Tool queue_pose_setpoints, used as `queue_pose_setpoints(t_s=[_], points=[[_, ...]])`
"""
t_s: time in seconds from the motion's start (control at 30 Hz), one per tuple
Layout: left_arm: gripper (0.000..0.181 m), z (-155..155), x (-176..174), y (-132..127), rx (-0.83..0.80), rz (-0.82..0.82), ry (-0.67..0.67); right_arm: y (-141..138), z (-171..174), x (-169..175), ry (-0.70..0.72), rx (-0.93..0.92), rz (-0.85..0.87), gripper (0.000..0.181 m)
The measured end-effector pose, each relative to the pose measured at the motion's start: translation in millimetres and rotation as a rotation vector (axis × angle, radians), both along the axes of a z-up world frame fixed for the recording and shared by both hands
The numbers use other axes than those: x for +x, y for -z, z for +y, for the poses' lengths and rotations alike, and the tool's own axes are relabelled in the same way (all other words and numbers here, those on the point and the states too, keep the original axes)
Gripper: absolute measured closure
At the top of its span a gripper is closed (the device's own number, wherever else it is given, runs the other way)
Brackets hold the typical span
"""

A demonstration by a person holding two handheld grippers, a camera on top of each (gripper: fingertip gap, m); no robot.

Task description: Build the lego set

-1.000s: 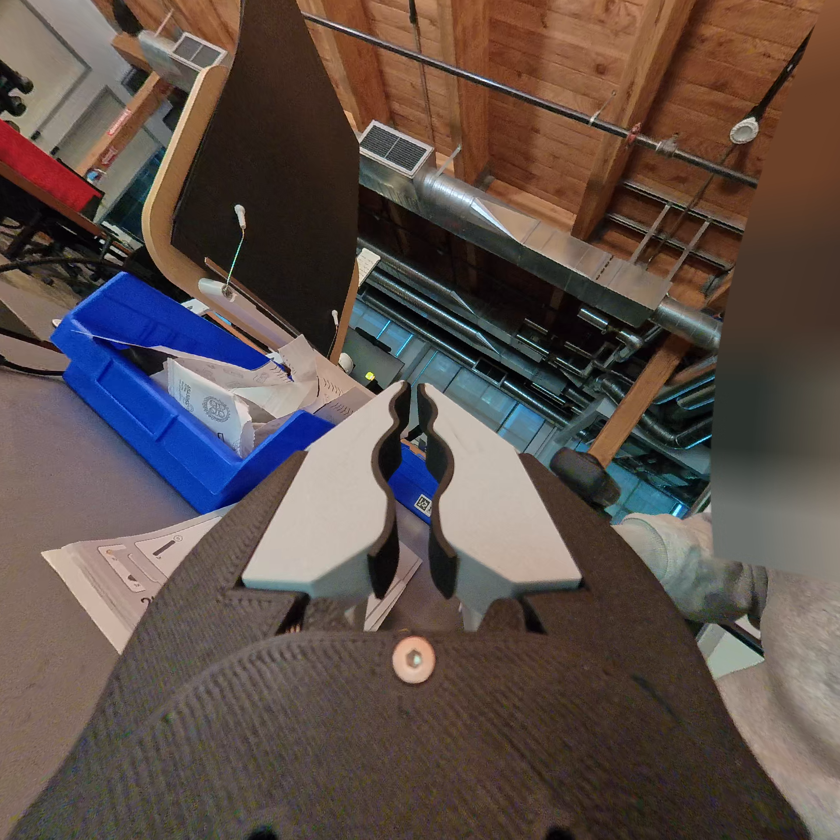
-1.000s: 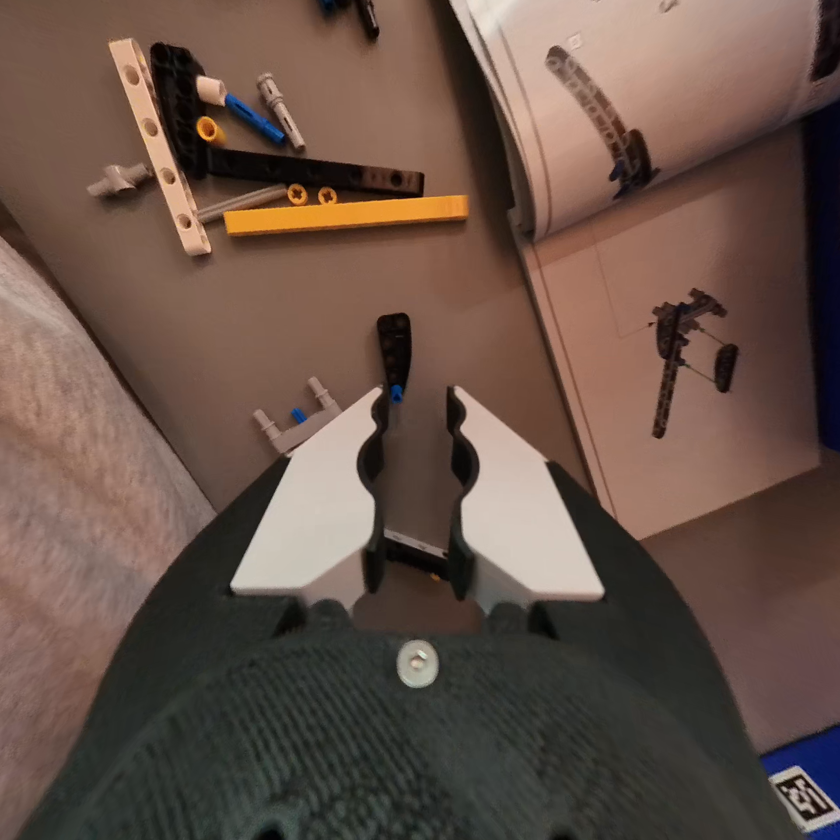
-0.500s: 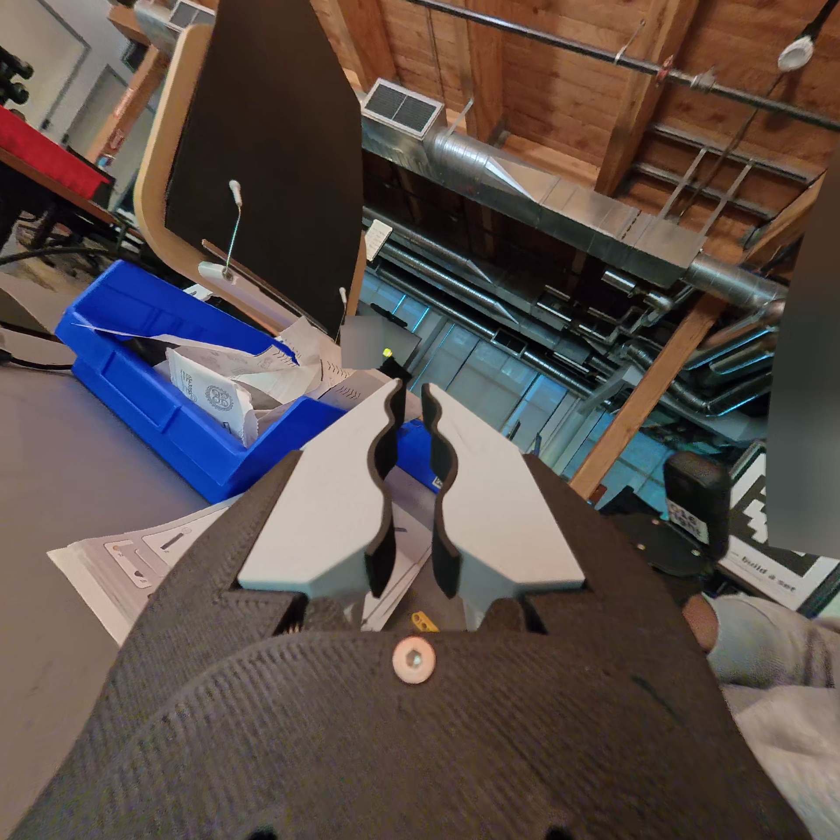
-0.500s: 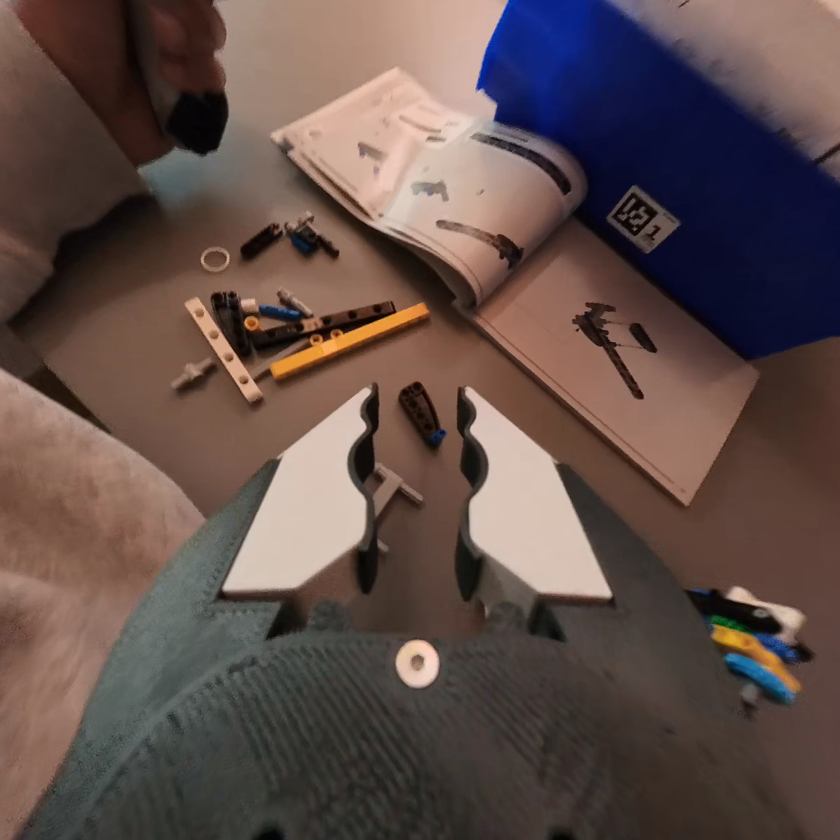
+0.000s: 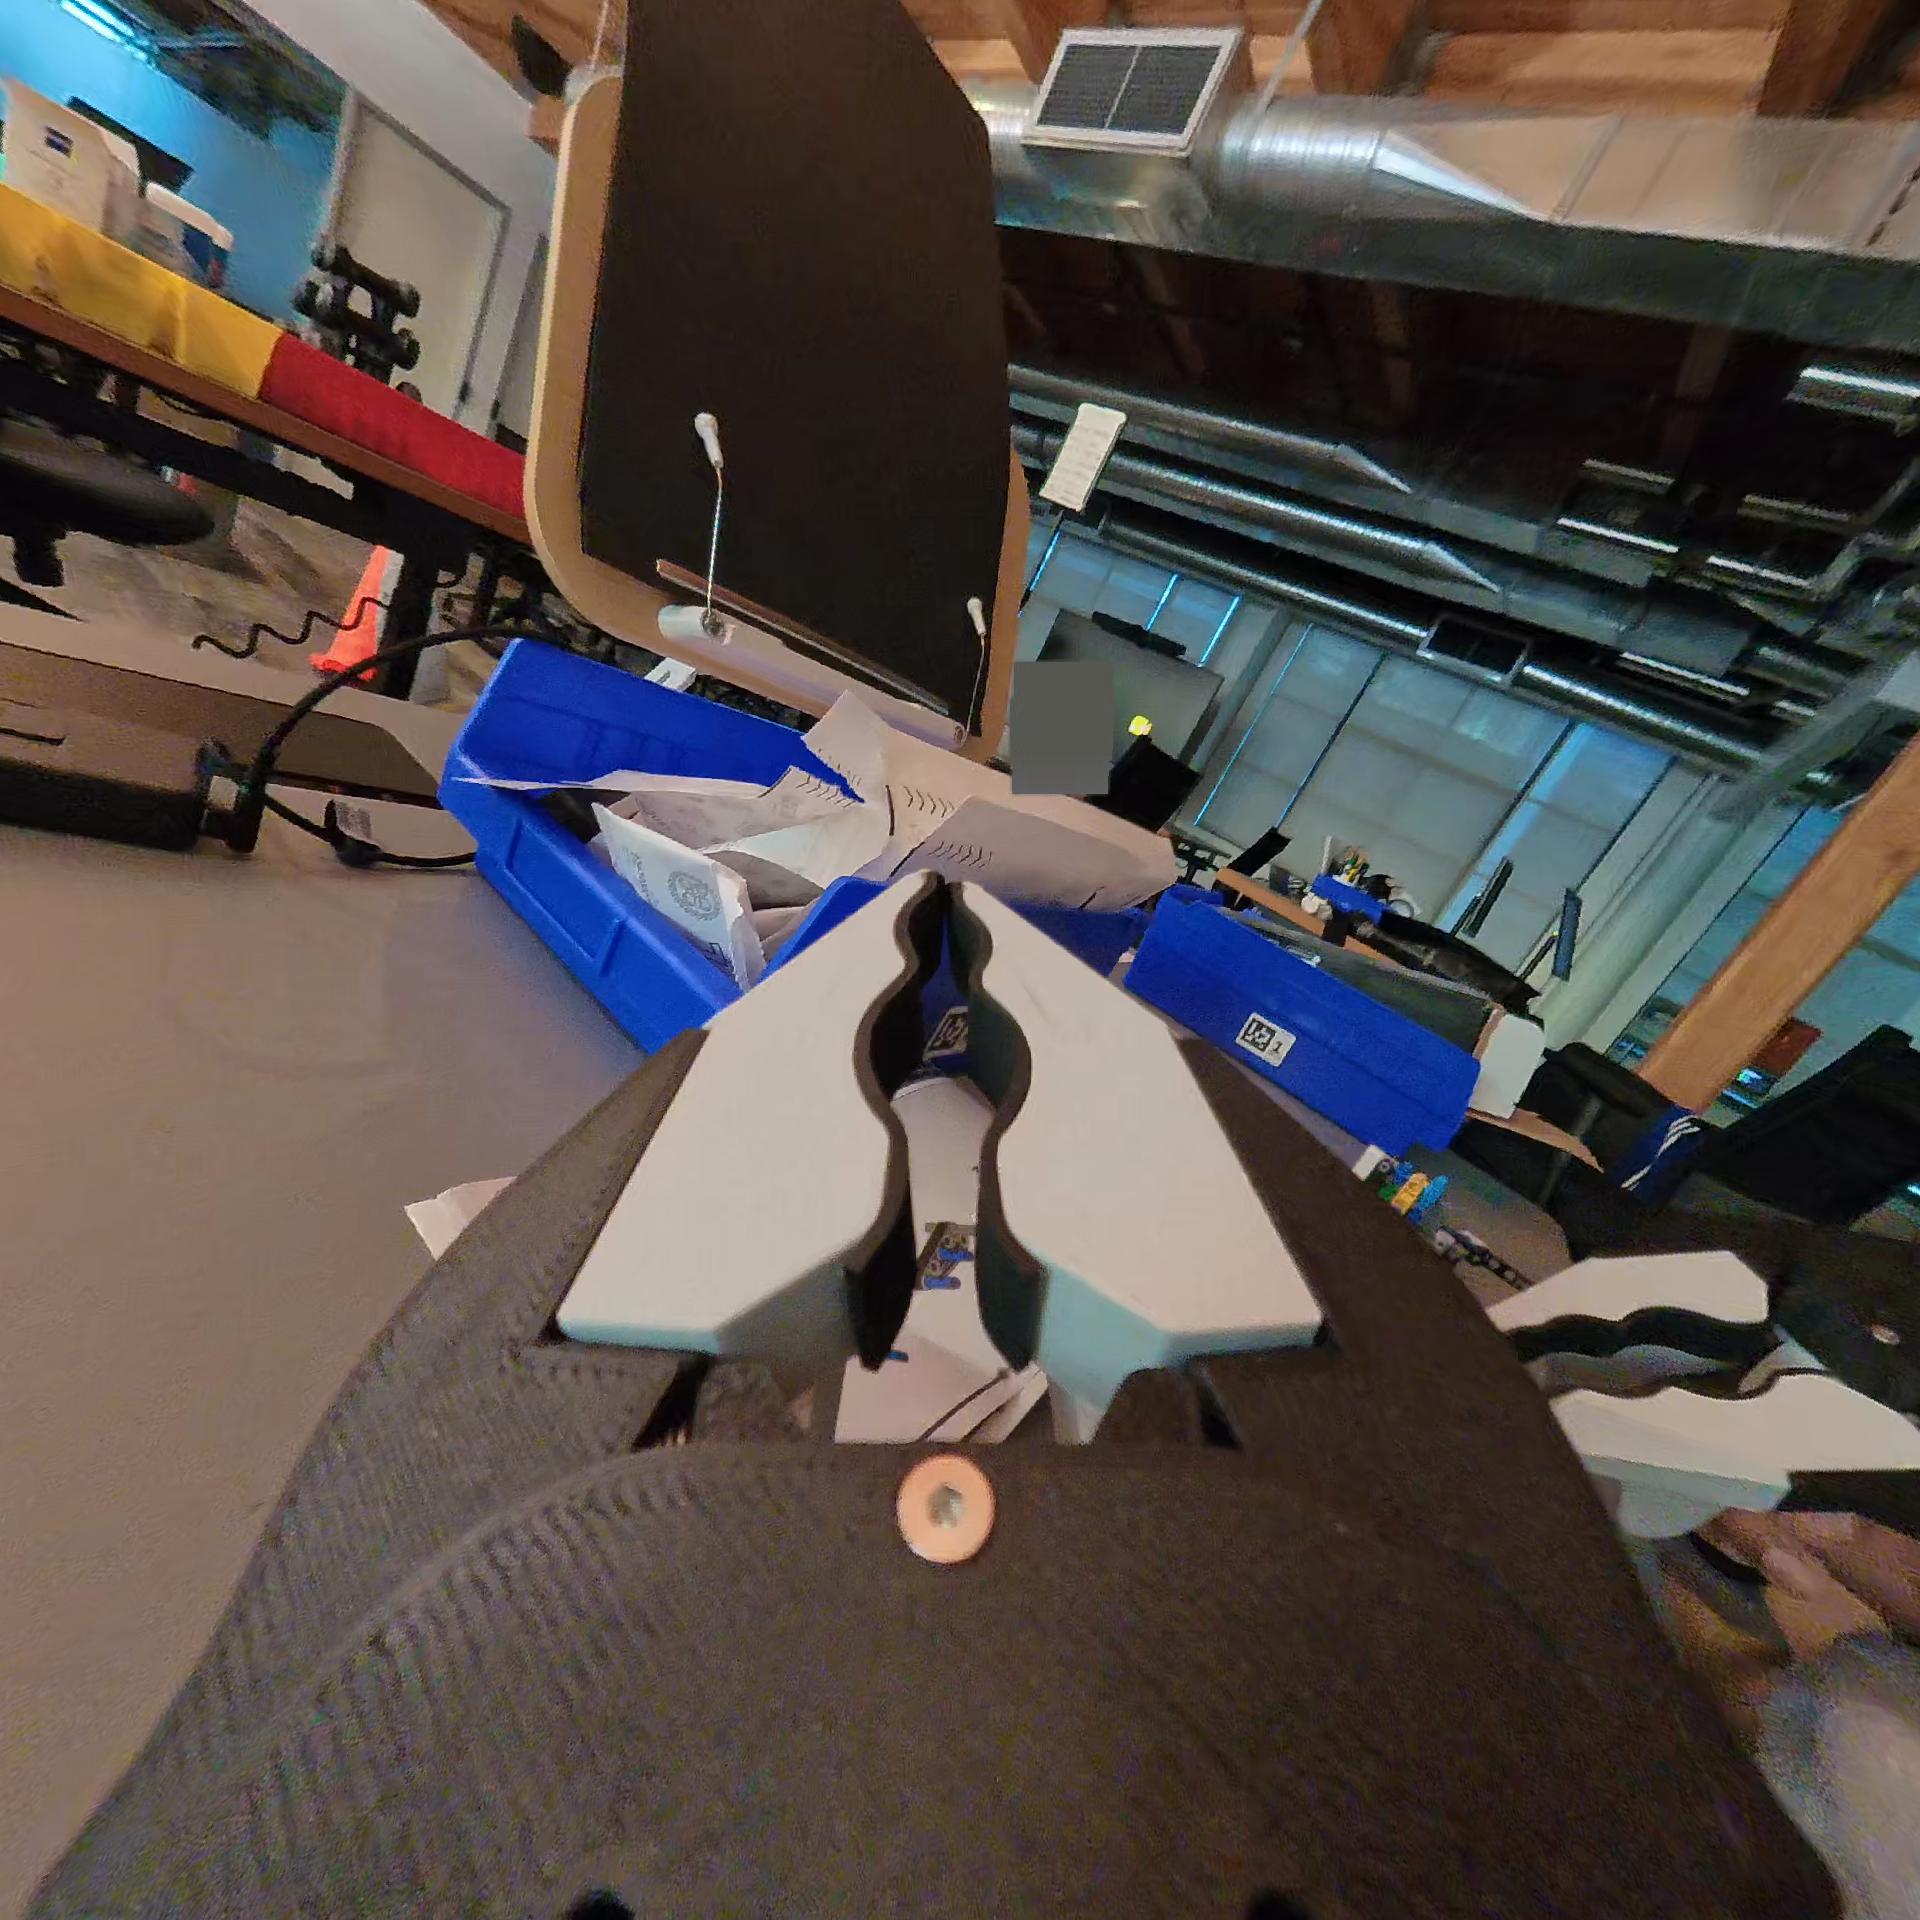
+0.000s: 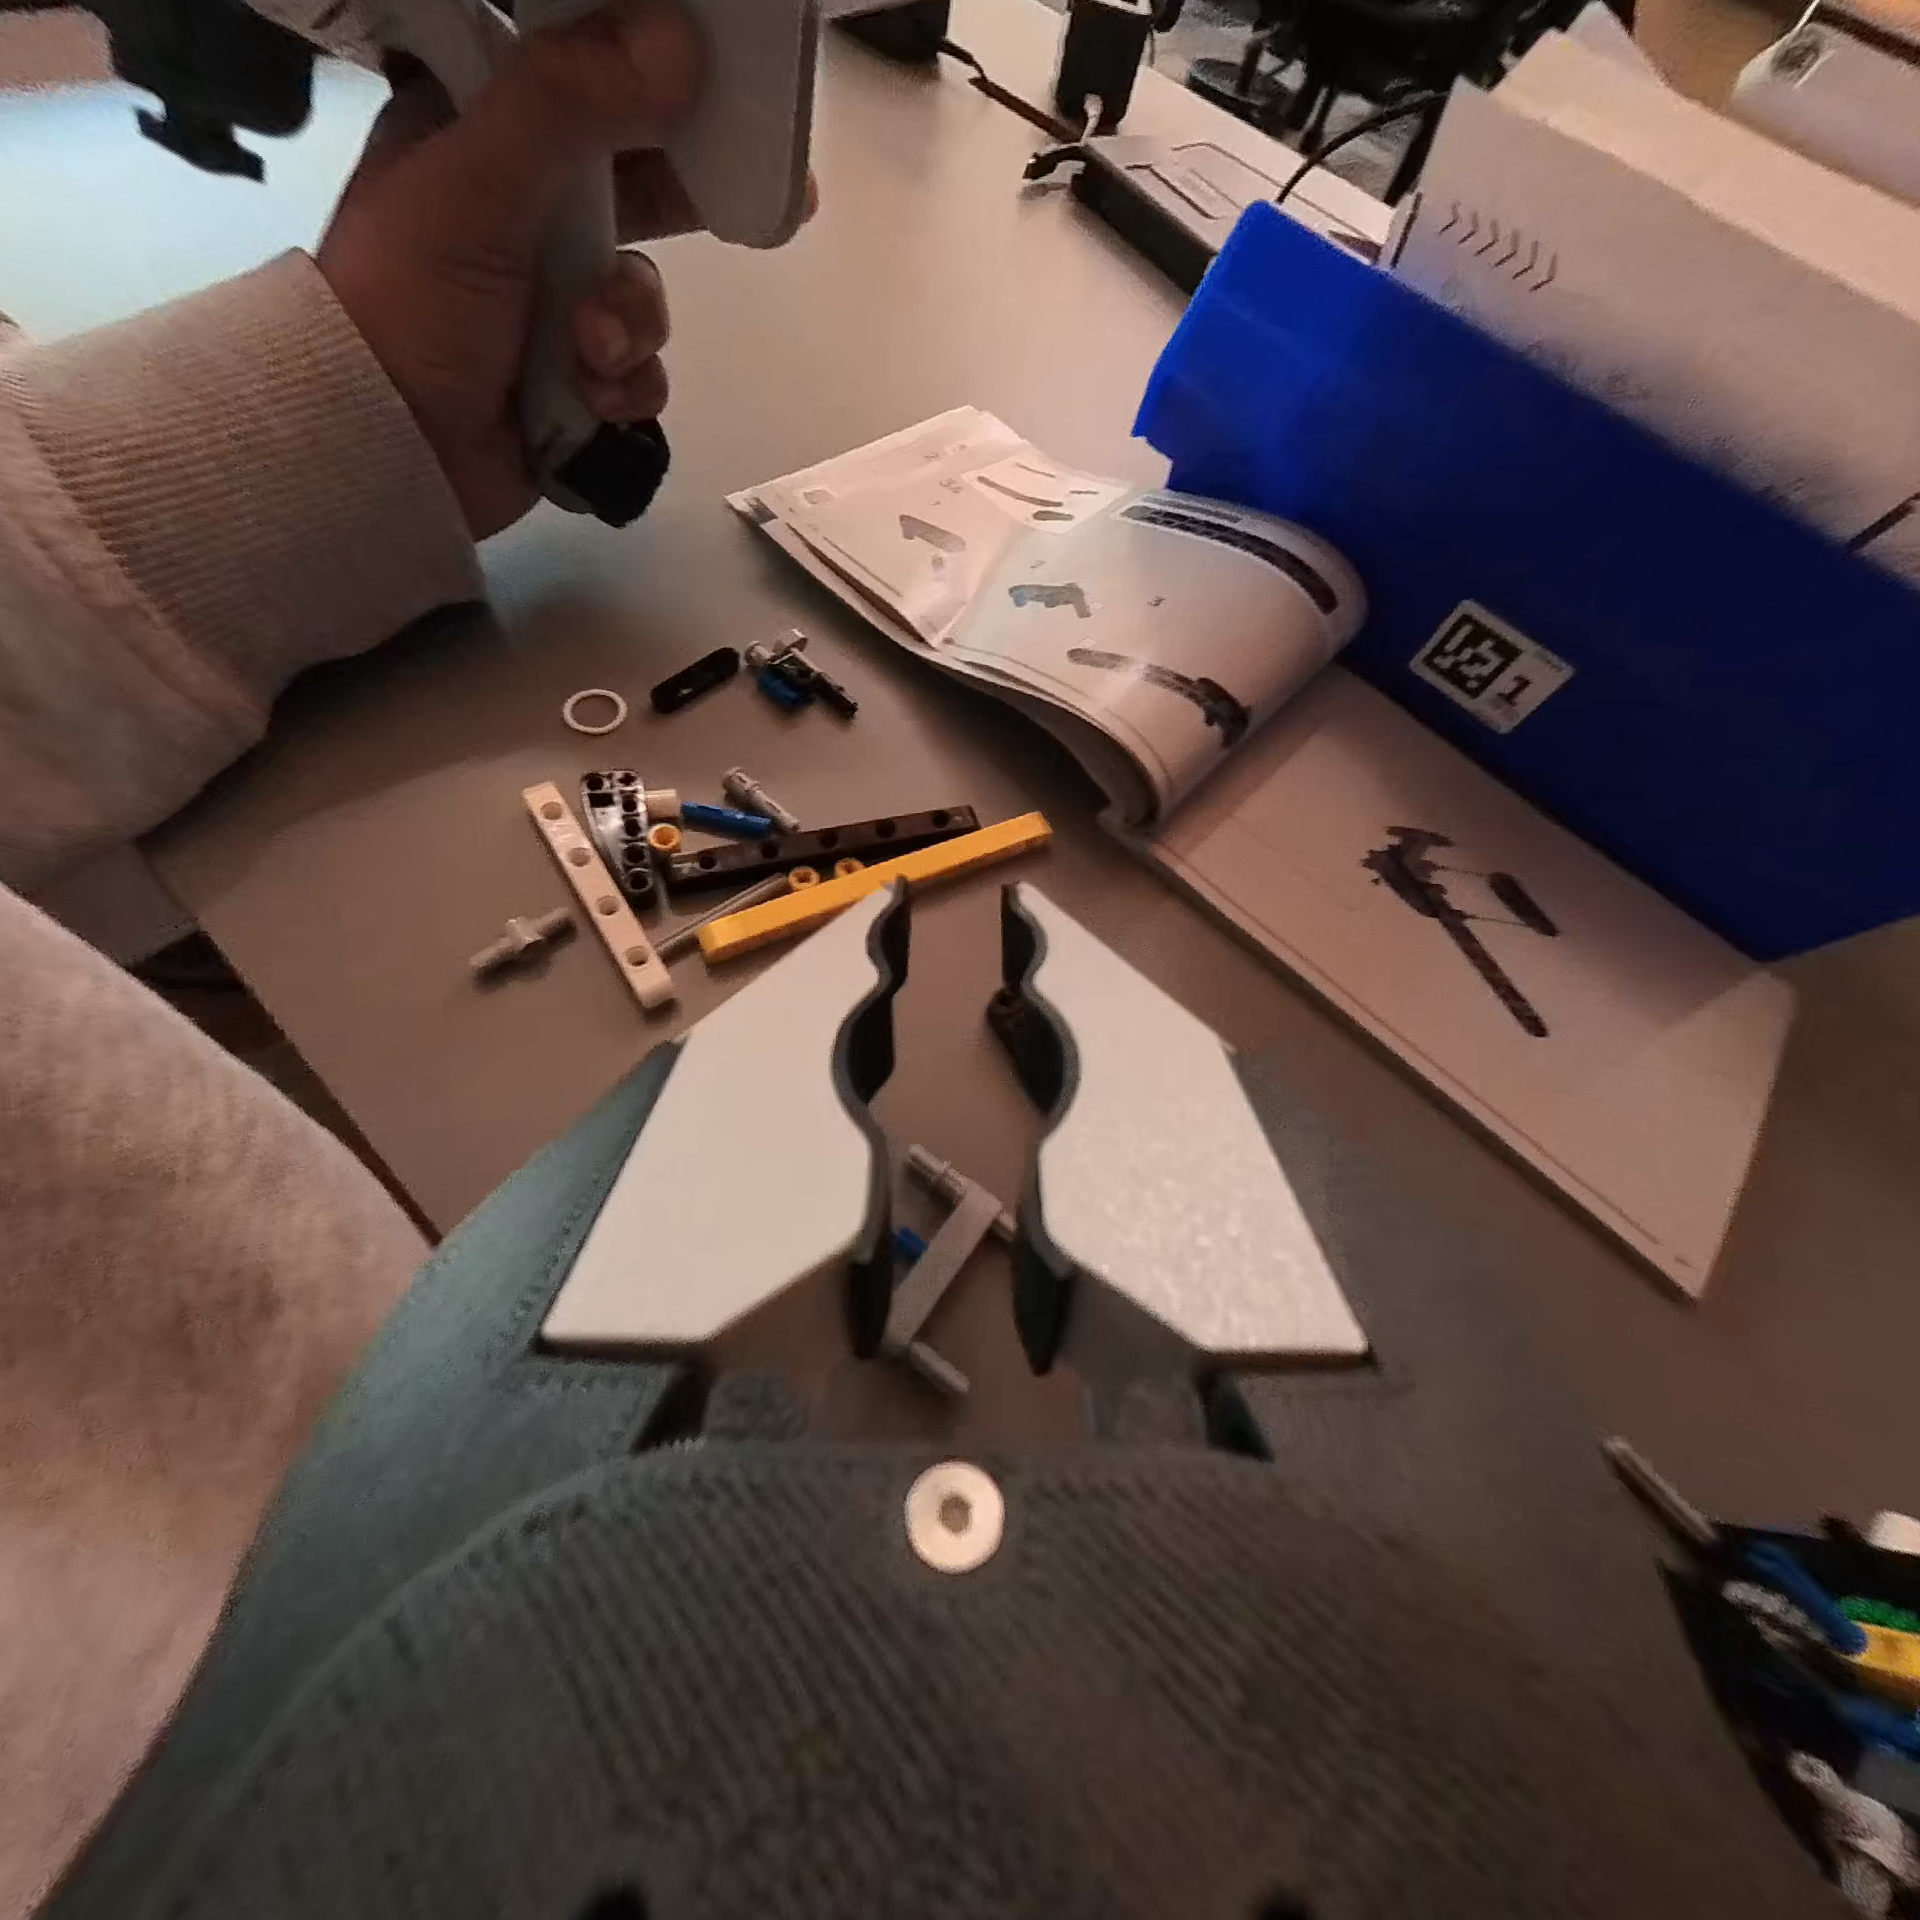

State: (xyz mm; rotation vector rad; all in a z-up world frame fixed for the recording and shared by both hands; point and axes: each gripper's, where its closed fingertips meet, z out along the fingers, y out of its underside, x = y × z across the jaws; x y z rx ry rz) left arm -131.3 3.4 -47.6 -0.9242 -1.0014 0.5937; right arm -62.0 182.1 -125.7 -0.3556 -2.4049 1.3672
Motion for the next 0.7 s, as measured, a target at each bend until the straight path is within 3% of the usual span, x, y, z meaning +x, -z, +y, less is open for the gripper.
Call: queue_pose_setpoints(t_s=[0.03, 0.7], points=[[0.181, 0, -1, 1, -0.005, -0.007, -0.003, 0, -1, 3, -0.012, -0.014, -0.017, 0.162], [0.181, -2, -4, 4, 0.028, -0.026, -0.008, 12, -13, 19, -0.080, 0.004, -0.142, 0.138]])
